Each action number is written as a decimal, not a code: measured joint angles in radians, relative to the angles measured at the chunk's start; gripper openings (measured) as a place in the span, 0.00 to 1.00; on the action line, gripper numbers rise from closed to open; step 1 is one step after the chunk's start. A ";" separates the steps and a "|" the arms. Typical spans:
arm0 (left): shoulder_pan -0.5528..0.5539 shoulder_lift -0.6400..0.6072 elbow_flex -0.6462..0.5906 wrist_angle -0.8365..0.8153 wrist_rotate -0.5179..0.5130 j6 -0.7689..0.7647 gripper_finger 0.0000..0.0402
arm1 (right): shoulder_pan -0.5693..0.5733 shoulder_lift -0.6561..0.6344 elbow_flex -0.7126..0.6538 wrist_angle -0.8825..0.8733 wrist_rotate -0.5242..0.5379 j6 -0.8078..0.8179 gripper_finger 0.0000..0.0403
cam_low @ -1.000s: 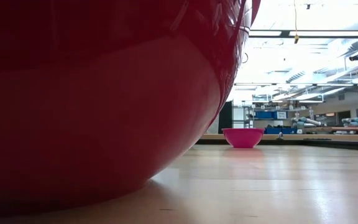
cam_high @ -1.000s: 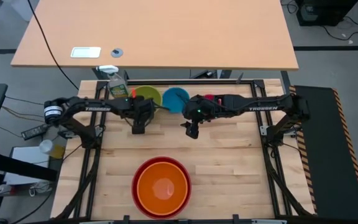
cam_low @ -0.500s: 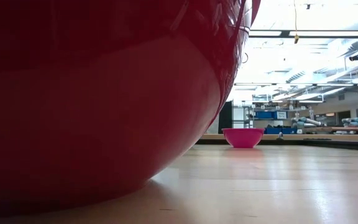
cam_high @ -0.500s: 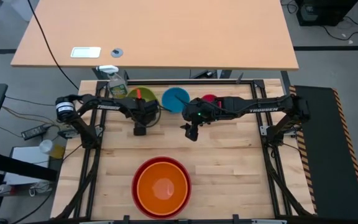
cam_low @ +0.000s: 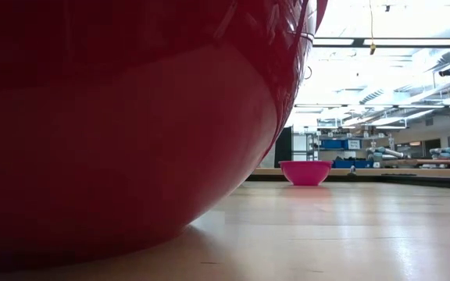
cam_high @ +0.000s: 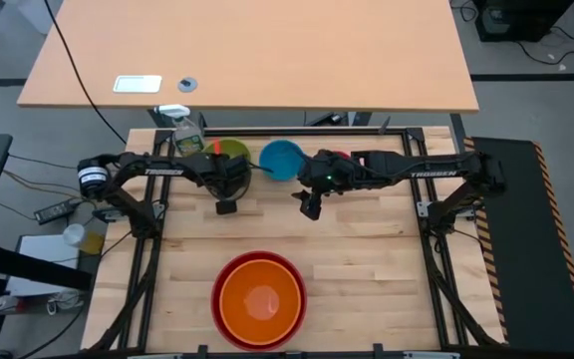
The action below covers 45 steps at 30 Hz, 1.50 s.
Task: Nest bowls inside each other
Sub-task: Stack the green bowl into the orange bowl
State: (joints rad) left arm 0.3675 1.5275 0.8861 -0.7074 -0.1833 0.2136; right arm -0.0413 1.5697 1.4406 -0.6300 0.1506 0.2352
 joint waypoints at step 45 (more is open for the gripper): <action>-0.704 -0.119 0.473 -0.485 0.034 -0.272 0.02 | -0.138 -0.050 0.000 -0.074 0.069 0.367 0.61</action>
State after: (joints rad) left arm -0.3361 1.4089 1.3591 -1.1924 -0.1491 -0.0588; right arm -0.1797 1.5197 1.4403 -0.7045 0.2197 0.6018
